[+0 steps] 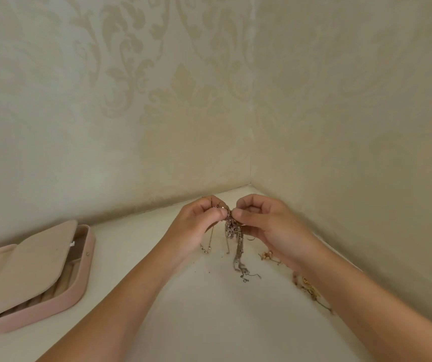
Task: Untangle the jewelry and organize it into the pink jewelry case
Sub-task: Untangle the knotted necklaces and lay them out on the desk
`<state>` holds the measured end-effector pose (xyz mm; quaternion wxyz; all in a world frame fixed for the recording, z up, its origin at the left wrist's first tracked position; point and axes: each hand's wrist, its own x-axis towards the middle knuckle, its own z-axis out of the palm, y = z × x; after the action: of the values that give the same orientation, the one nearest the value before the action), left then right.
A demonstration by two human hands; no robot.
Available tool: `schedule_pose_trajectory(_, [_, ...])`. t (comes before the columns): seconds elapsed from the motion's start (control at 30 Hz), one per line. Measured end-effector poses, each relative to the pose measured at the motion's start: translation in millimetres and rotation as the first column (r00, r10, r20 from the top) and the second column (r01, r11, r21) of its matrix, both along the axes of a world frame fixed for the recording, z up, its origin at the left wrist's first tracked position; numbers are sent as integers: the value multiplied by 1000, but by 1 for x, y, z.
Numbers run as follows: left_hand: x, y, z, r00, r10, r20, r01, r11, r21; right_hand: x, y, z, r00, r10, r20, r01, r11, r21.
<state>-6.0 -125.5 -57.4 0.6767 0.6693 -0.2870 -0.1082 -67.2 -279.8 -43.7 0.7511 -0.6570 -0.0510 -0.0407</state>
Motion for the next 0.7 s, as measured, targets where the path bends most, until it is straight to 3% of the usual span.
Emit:
schedule_pose_trajectory(0.17, [-3, -4, -2, 995, 82, 61, -81, 997, -15, -1, 8, 0, 967, -199, 158, 242, 909, -339])
schedule_pose_trajectory(0.3, [-3, -9, -6, 963, 193, 187, -197, 980, 2, -6, 13, 0, 920, -305, 248, 389, 798, -461])
schedule_pose_trajectory(0.43, [-3, -8, -3, 971, 158, 179, -152, 987, -50, -4, 10, 1, 908, -341, 242, 416, 801, -431])
schedule_pose_trajectory(0.6, [-5, -8, -3, 987, 115, 116, -111, 993, -35, -4, 12, 4, 951, -281, 132, 301, 937, -175])
schedule_pose_trajectory(0.7, [-7, -7, -2, 995, 75, 65, -69, 994, -81, -2, 10, 4, 951, -256, 173, 284, 945, -160])
